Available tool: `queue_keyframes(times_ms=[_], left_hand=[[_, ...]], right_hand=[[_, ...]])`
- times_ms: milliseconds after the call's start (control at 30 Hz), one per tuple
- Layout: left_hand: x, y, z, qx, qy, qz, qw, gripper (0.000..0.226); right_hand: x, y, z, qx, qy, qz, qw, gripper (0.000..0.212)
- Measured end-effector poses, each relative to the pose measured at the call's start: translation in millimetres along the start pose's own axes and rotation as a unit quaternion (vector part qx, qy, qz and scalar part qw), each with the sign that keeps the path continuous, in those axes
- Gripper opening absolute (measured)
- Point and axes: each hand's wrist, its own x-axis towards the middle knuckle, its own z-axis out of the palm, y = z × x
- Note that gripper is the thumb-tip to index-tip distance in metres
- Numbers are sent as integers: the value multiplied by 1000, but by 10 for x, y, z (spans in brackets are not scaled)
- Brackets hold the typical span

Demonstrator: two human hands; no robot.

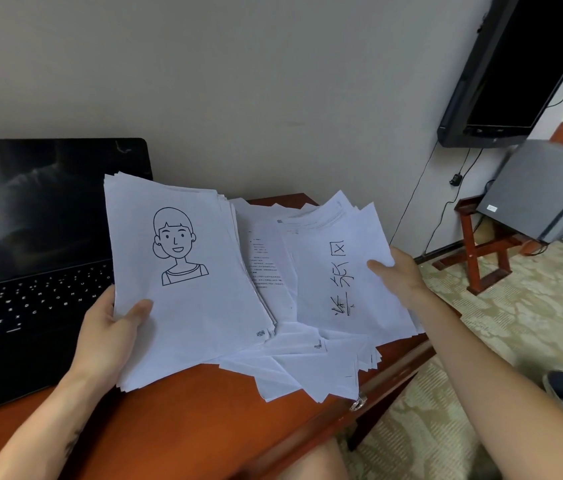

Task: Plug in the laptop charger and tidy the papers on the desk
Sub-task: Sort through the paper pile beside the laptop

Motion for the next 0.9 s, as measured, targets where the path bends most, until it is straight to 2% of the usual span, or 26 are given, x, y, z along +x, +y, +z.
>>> queue_keyframes(times_ms=[233, 467, 700, 900], left_hand=[[-36, -26, 19, -5, -29, -14, 999, 26], [-80, -36, 42, -1, -63, -32, 998, 26], [-112, -43, 95, 1, -70, -55, 996, 22], [-144, -27, 106, -10, -78, -70, 994, 22]], right_hand=[[-388, 86, 36, 195, 39, 95, 975, 25], [-696, 131, 122, 264, 28, 204, 942, 32], [-1019, 13, 377, 322, 27, 187, 928, 35], [-1240, -125, 516, 282, -4, 131, 950, 22]])
